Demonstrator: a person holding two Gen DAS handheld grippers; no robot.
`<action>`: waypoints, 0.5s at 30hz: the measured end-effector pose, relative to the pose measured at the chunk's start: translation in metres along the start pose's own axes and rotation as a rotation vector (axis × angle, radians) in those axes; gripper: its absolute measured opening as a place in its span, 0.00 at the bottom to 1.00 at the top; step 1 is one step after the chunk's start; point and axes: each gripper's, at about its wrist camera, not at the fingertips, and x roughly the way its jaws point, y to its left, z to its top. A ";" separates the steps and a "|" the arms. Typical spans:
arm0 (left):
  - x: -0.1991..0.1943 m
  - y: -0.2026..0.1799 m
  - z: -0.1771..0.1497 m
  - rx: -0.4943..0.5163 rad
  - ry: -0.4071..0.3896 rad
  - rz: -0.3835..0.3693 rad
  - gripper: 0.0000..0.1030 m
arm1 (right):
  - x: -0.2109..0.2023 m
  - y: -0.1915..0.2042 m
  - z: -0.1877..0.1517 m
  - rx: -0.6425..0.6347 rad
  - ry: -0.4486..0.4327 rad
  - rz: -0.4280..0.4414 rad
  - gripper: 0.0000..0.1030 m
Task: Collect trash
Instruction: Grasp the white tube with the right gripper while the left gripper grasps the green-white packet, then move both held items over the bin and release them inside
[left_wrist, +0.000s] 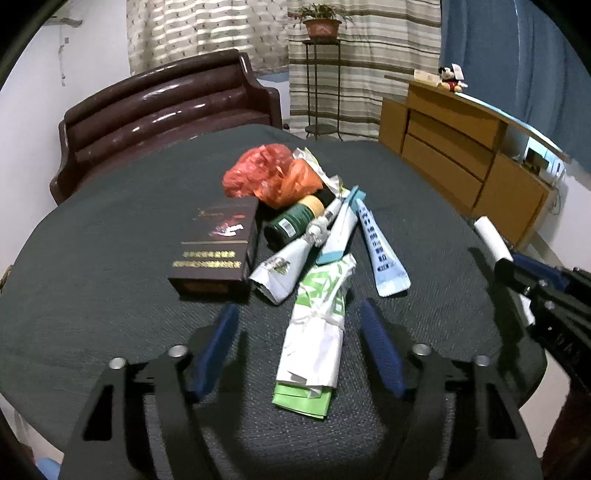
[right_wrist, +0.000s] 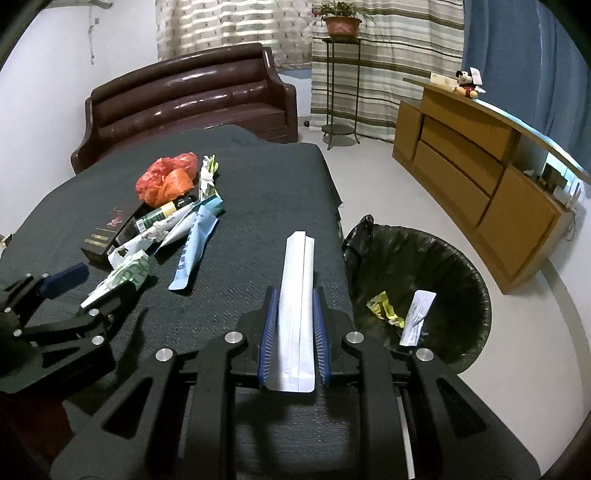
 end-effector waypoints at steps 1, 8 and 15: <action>0.001 -0.001 -0.001 0.004 0.007 0.002 0.53 | 0.000 -0.001 0.000 0.003 -0.002 0.003 0.19; 0.001 -0.010 -0.008 0.035 0.017 -0.019 0.30 | -0.001 -0.008 -0.001 0.013 -0.009 0.010 0.19; -0.014 -0.020 -0.006 0.056 -0.026 -0.058 0.29 | -0.005 -0.018 0.003 0.027 -0.025 0.003 0.19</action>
